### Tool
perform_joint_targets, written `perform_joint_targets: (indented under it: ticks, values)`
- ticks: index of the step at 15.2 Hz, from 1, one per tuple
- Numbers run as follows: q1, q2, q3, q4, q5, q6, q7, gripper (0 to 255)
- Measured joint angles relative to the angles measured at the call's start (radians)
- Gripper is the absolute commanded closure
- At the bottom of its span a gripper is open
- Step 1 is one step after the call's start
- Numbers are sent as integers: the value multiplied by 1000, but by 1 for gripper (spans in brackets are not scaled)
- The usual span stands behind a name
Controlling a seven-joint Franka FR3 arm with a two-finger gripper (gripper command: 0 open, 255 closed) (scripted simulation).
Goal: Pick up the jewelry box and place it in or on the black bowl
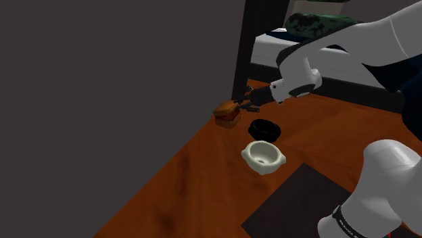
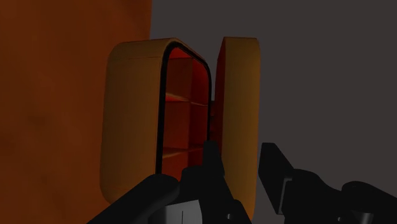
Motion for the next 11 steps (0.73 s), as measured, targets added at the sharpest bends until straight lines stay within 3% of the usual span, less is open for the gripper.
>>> perform_joint_targets:
  ticks: [8, 11]
  values:
    - [-153, -99, -103, -22, -289, -130, 76, 255]
    - [-195, -84, -170, 7, -358, -216, 72, 255]
